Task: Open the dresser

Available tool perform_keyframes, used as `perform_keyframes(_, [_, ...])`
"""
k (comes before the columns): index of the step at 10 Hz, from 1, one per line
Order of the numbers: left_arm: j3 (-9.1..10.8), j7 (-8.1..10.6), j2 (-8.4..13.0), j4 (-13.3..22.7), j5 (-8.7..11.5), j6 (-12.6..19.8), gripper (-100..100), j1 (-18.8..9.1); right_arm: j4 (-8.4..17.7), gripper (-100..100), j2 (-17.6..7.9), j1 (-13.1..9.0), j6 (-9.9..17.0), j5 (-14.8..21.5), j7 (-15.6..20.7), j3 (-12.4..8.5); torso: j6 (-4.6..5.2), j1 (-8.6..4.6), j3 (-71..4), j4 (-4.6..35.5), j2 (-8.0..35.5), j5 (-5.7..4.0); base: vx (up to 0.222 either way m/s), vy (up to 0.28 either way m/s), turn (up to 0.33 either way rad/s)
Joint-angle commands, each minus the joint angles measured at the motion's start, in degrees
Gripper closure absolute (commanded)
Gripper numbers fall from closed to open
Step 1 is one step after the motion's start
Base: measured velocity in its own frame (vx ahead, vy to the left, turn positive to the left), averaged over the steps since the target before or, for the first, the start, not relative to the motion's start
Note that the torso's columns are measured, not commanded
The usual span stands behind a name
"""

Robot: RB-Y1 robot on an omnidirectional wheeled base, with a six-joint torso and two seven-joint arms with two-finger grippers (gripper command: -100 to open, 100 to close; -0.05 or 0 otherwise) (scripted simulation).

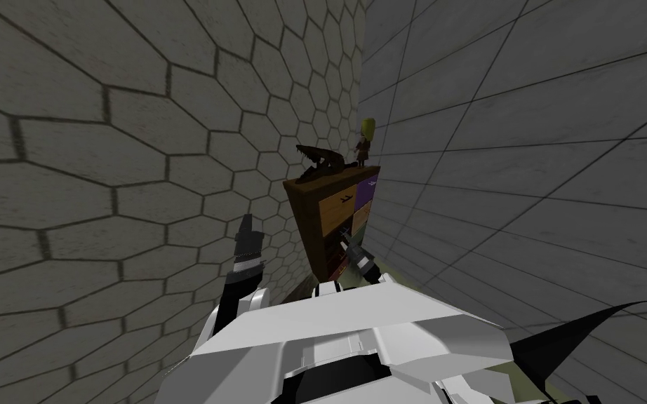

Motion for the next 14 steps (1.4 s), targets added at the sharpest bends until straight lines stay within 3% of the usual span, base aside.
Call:
perform_keyframes(1, [0.00,0.00,0.00,0.00,0.00,0.00,0,0.00,0.23,100,0.33,1.47,-1.44,-0.26,0.89,0.03,0.00,-0.07,0.01,0.00,0.01,-0.01,0.002,-0.008,0.032])
perform_keyframes(7, [0.01,0.00,0.01,0.01,0.00,0.01,0,-0.02,-1.54,100,-1.08,0.86,0.16,-0.05,-1.44,0.08,0.00,-0.09,0.04,0.02,0.04,-0.02,-0.116,-0.061,-0.016])
perform_keyframes(8, [0.01,0.00,0.01,0.01,0.00,0.00,0,-0.01,-1.64,-100,-3.14,0.84,0.32,-0.02,-1.62,0.07,-0.01,0.09,-0.17,-0.07,-0.31,0.02,-0.019,-0.008,0.004])
perform_keyframes(13, [0.00,0.00,0.00,0.00,0.00,0.00,0,0.00,-2.04,-100,-8.97,0.32,1.47,0.31,-2.38,0.11,0.00,-0.08,0.03,0.02,0.05,-0.02,0.019,0.015,0.007])
perform_keyframes(14, [0.00,0.00,0.00,0.00,0.00,0.00,0,0.00,-2.44,-100,-8.04,-0.24,2.71,0.64,-3.26,0.15,0.00,-0.04,0.03,0.01,0.04,-0.01,0.050,0.056,0.031])
